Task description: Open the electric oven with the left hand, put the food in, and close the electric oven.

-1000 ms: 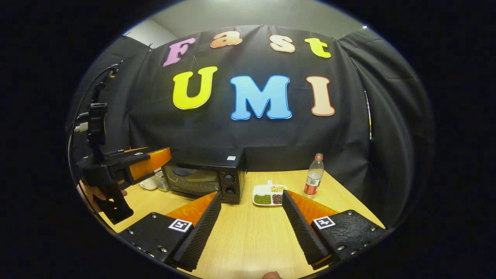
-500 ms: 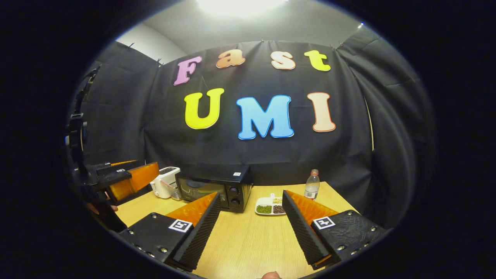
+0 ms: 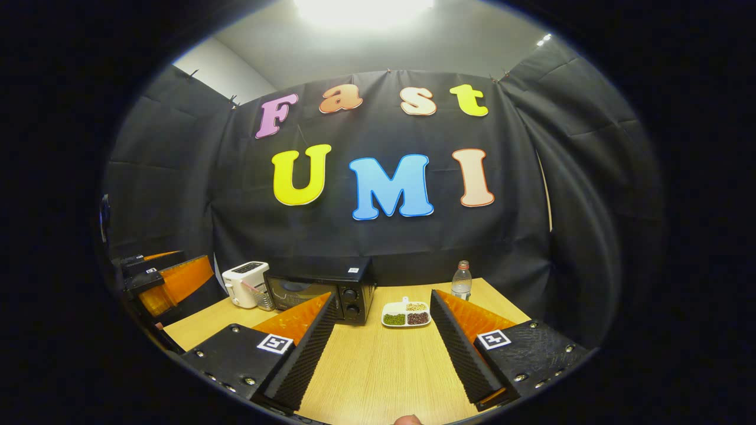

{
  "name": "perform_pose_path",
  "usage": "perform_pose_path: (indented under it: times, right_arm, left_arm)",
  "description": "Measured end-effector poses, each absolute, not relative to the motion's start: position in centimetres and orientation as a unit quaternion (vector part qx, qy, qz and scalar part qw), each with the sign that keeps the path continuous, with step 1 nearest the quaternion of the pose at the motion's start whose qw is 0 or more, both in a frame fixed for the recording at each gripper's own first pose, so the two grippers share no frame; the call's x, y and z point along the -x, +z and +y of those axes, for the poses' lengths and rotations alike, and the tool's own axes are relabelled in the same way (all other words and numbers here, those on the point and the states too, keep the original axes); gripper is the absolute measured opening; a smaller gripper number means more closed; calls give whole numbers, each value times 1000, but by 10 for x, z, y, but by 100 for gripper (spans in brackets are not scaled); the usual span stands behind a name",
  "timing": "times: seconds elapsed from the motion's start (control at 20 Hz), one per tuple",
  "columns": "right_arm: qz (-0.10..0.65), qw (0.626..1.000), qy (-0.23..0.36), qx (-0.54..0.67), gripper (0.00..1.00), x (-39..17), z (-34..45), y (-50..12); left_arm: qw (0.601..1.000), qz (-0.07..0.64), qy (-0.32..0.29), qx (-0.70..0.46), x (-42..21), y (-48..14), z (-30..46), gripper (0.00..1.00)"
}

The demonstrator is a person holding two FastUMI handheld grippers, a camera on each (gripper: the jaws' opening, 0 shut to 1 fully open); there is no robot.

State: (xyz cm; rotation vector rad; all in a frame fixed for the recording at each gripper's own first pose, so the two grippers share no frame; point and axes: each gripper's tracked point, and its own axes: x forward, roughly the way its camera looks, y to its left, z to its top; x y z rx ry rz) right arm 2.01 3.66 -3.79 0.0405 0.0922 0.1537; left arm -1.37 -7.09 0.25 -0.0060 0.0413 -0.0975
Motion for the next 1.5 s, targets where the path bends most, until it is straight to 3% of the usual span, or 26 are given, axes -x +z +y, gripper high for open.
perform_pose_path:
  times: [1.5]
  right_arm:
    - [1, 998, 66, -4, 97, 7, 54, -8]
  left_arm:
    - [998, -18, -62, 10, 10, 23, -49, 100]
